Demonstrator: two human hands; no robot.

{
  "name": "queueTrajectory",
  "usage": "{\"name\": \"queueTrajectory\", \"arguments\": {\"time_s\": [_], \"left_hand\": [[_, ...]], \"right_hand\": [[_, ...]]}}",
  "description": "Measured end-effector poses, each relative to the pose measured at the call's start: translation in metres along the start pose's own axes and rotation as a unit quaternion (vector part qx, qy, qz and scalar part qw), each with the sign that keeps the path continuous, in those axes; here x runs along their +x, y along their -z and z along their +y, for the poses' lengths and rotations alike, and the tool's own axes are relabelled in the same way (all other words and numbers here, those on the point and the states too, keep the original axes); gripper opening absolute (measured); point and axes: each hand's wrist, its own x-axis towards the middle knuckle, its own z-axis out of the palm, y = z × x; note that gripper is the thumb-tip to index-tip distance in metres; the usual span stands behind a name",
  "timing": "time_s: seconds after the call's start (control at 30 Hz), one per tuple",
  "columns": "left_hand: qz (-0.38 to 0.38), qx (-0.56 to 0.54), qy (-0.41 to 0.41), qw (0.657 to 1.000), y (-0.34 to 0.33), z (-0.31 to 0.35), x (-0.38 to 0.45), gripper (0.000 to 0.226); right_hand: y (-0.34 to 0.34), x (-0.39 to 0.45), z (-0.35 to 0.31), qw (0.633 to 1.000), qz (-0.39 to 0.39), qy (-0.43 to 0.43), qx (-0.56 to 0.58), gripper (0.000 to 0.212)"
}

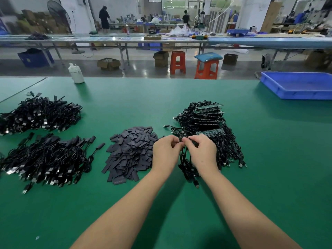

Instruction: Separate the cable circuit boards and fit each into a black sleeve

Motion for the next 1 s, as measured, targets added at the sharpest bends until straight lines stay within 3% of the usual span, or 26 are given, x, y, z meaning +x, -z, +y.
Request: {"name": "queueTrajectory", "arguments": {"time_s": [0.17, 0.33, 0.47, 0.57, 0.7, 0.8, 1.0], "left_hand": [[0.018, -0.092, 0.059, 0.994, 0.014, -0.01, 0.008, 0.012], [0.05, -0.143, 0.093, 0.984, 0.027, -0.026, 0.01, 0.015], [0.033, -0.158, 0.093, 0.982, 0.03, -0.032, 0.008, 0.015], [-0.007, -0.219, 0.095, 0.971, 0.029, -0.029, 0.006, 0.021], [-0.066, -0.237, 0.074, 0.966, 0.024, -0.02, 0.001, 0.017], [-0.12, -0.267, 0.073, 0.953, 0.022, -0.013, -0.006, 0.017], [-0.167, -0.285, 0.065, 0.942, 0.016, -0.003, -0.012, 0.013]], "right_hand": [[0.024, 0.02, 0.008, 0.992, -0.007, -0.063, 0.105, 0.021], [0.047, 0.039, 0.013, 0.932, 0.058, -0.139, 0.328, 0.011], [0.056, 0.047, 0.016, 0.905, 0.099, -0.151, 0.386, 0.015], [0.051, 0.047, 0.02, 0.912, 0.067, -0.189, 0.358, 0.027], [0.03, 0.035, 0.032, 0.943, -0.055, -0.232, 0.233, 0.022], [0.008, 0.019, 0.048, 0.958, -0.091, -0.232, 0.145, 0.027], [-0.012, 0.014, 0.074, 0.971, -0.183, -0.155, 0.003, 0.074]]}}
